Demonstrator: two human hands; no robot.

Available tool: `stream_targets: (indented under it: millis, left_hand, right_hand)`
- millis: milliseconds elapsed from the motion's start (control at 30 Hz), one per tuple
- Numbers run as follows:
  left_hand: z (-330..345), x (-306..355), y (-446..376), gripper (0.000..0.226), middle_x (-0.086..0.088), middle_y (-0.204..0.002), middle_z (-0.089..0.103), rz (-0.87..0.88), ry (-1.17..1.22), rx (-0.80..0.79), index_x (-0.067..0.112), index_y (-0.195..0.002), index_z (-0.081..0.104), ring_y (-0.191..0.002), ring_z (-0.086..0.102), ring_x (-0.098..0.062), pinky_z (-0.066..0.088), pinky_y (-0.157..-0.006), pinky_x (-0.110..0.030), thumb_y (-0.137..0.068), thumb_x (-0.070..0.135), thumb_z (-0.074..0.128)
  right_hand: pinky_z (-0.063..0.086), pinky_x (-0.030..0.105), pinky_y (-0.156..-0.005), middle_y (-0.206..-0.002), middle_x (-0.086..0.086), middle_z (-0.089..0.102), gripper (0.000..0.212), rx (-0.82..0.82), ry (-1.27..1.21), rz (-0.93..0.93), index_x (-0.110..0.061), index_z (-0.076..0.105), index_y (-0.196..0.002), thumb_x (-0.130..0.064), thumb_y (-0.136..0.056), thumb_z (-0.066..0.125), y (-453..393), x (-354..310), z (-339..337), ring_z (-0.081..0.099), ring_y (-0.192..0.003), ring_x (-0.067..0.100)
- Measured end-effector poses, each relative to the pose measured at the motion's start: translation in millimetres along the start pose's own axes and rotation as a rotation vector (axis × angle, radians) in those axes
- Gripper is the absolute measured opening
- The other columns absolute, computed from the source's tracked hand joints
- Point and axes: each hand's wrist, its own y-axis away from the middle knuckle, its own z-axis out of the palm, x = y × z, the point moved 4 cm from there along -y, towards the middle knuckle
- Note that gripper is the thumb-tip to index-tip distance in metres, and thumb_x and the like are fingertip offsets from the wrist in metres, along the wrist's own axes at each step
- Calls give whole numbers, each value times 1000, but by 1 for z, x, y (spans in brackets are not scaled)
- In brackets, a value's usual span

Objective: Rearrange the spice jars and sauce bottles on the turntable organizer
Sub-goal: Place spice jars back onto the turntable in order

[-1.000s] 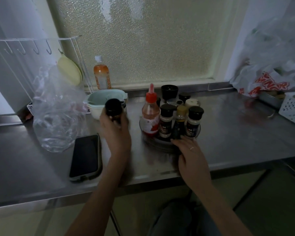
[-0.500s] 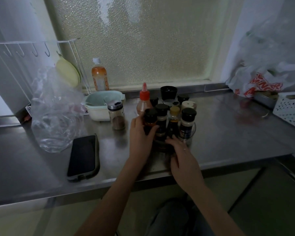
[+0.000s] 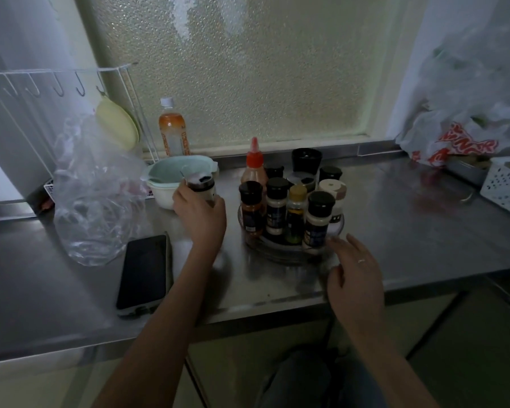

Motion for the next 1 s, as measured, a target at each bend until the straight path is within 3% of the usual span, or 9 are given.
stream_targets:
  millis: [100,300,467,633,700,800,900,1000]
  left_hand:
    - [12,-14,-9,66,-26,-135,44,-52,-13,-54,-3,-137,33,-124,42,-39,36,-104,-45,-84,19,67]
    - [18,-35,-8,48,-28,-119,54,-102,22,-115,-5,-115,42,-108,54,-42,47,-88,-49,-84,20,68]
    - [3,-22,2,52,-24,-118,56,-28,97,9,-6,-118,45,-106,56,-37,47,-89,-49,-81,21,71]
    - [-18,18,38,59,3,-114,60,67,513,0,17,-120,48,-102,61,-1,53,-87,-24,-72,37,76]
    - [-14,27,54,57,5,-113,63,112,526,-107,24,-117,50,-102,62,0,52,-83,-16,-69,41,77]
    - [4,28,65,51,14,-105,63,110,469,-244,25,-113,53,-98,59,9,51,-79,-11,-70,31,80]
    - [14,16,65,52,6,-110,64,104,371,-281,20,-114,53,-99,59,2,54,-85,-25,-71,26,81]
    - [18,4,64,53,-2,-115,63,129,283,-298,17,-115,52,-105,60,-13,51,-87,-27,-71,26,80]
  right_hand:
    - [44,44,-100,-113,17,67,41,-1,-19,-116,0,67,-108,-9,-80,39,1,-8,3,58,-111,31]
    - [38,40,-106,-116,14,66,38,-50,-58,-148,-4,66,-113,-9,-86,40,10,-18,18,59,-114,28]
    - [37,34,-107,-120,13,64,41,-37,-81,-110,-5,64,-116,-10,-88,36,11,-14,16,54,-119,23]
    - [31,26,-109,-119,12,64,40,-6,-94,-96,-6,65,-115,-9,-87,36,13,-14,16,51,-119,20]
    - [34,29,-108,-119,13,65,40,-5,-95,-104,-6,65,-115,-9,-86,37,13,-16,16,52,-119,22]
    - [37,34,-107,-122,12,63,39,-21,-106,-100,-6,64,-117,-5,-87,41,14,-16,16,53,-120,23]
    - [38,36,-106,-123,11,63,40,-24,-116,-88,-7,64,-118,0,-84,45,15,-15,15,53,-120,24]
    - [40,38,-104,-121,11,64,42,-10,-101,-105,-8,64,-117,-7,-85,37,15,-18,15,53,-119,23]
